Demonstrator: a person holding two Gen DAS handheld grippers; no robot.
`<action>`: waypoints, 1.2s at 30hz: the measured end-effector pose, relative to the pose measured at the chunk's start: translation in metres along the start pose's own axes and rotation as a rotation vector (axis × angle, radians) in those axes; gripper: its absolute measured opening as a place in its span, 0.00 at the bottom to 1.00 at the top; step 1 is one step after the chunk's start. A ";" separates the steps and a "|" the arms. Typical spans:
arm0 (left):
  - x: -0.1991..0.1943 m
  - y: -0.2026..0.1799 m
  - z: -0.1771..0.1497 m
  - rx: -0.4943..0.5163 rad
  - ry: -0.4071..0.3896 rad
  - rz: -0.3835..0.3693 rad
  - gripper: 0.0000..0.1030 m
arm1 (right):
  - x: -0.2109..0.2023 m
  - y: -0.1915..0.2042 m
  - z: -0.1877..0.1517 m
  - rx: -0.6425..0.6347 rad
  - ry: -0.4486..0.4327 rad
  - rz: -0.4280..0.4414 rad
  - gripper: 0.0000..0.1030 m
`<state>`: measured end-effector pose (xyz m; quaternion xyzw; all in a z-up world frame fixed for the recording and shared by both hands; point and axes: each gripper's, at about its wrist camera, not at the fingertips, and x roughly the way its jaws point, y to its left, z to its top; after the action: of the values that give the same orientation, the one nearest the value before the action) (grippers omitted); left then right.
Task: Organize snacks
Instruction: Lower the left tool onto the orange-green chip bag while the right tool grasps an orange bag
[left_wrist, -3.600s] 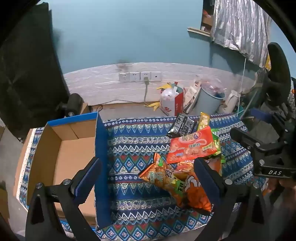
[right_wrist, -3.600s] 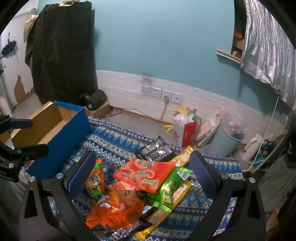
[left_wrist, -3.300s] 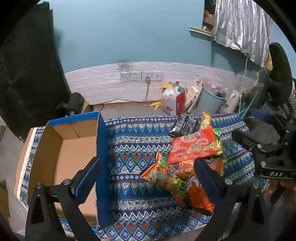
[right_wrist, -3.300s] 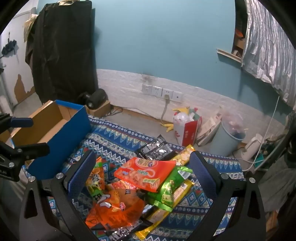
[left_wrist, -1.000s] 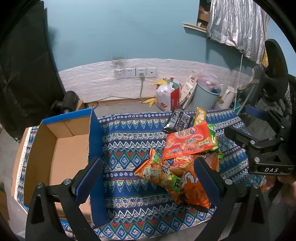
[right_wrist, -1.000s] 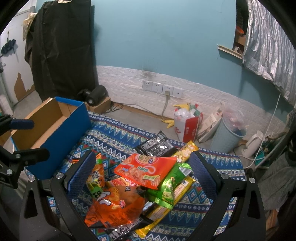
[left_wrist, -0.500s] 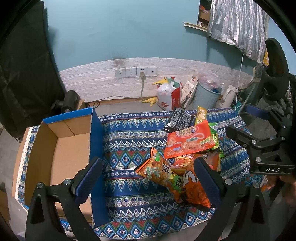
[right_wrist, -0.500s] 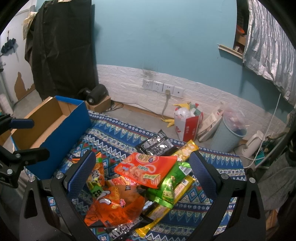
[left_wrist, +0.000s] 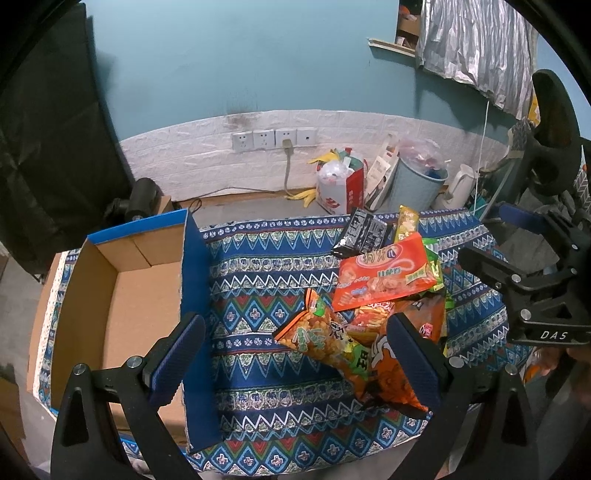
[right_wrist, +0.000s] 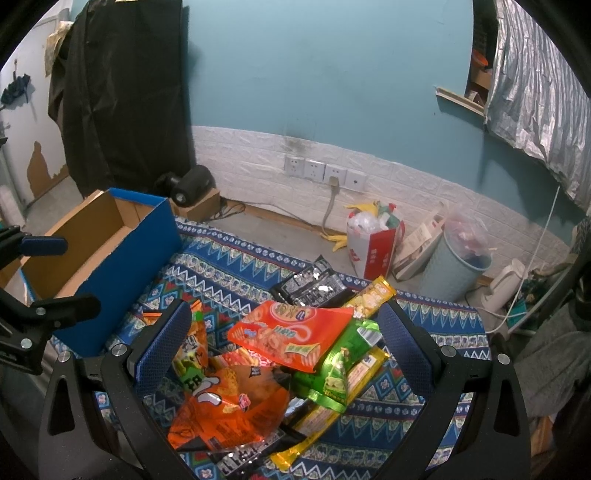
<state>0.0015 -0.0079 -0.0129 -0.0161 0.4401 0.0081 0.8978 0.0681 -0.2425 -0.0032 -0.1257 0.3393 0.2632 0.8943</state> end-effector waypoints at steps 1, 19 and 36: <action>0.001 0.000 0.000 0.002 0.000 0.003 0.97 | 0.000 0.000 -0.001 0.000 0.002 -0.001 0.96; 0.024 0.001 -0.015 0.005 0.065 0.032 0.97 | 0.009 -0.005 -0.008 0.072 0.106 -0.030 0.96; 0.069 -0.003 -0.044 0.030 0.209 0.047 0.97 | 0.047 -0.012 -0.047 0.171 0.294 0.013 0.96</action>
<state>0.0093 -0.0127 -0.0946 0.0066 0.5316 0.0207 0.8467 0.0790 -0.2530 -0.0688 -0.0841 0.4885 0.2177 0.8408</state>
